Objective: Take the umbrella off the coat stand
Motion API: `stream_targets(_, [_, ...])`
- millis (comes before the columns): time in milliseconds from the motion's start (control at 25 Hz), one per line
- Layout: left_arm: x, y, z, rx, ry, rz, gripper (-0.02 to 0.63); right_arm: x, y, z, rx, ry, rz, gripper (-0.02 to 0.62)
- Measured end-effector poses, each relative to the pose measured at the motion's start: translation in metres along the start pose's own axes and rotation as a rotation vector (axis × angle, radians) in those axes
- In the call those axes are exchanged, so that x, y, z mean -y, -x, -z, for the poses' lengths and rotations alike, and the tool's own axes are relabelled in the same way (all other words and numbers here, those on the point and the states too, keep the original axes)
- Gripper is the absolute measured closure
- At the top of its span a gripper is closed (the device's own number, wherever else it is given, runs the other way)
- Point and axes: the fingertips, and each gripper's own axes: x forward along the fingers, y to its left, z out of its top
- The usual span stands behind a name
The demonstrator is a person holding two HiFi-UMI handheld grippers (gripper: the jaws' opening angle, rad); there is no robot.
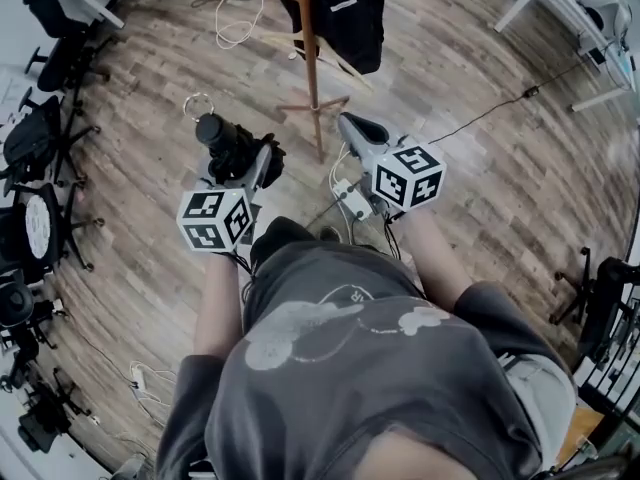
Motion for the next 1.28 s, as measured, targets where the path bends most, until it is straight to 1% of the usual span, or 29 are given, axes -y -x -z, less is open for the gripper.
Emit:
stream_targets(120, [-0.004, 0.013, 0.007, 0.0, 0.009, -0.032, 0.331, -0.007, -0.006, 0.002, -0.009, 0.004, -0.024, 0.597])
stream_targets(360, [-0.017, 0.032, 0.023, -0.006, 0.041, -0.066, 0.333, -0.024, -0.017, 0.011, -0.028, 0.01, -0.058, 0.597])
stream_targets(640, [-0.021, 0.055, 0.038, 0.019, 0.077, -0.085, 0.333, -0.039, -0.017, 0.022, -0.049, 0.03, -0.062, 0.597])
stream_targets(880, [-0.019, 0.094, 0.057, 0.029, 0.092, -0.096, 0.333, -0.085, -0.009, 0.024, -0.039, 0.061, -0.089, 0.597])
stream_targets(1040, [-0.014, 0.127, 0.068, 0.037, 0.102, -0.101, 0.331, -0.12, 0.009, 0.032, -0.044, 0.097, -0.094, 0.597])
stream_targets(1280, [0.003, 0.167, 0.089, 0.038, 0.12, -0.111, 0.333, -0.143, 0.046, 0.049, -0.049, 0.092, -0.078, 0.597])
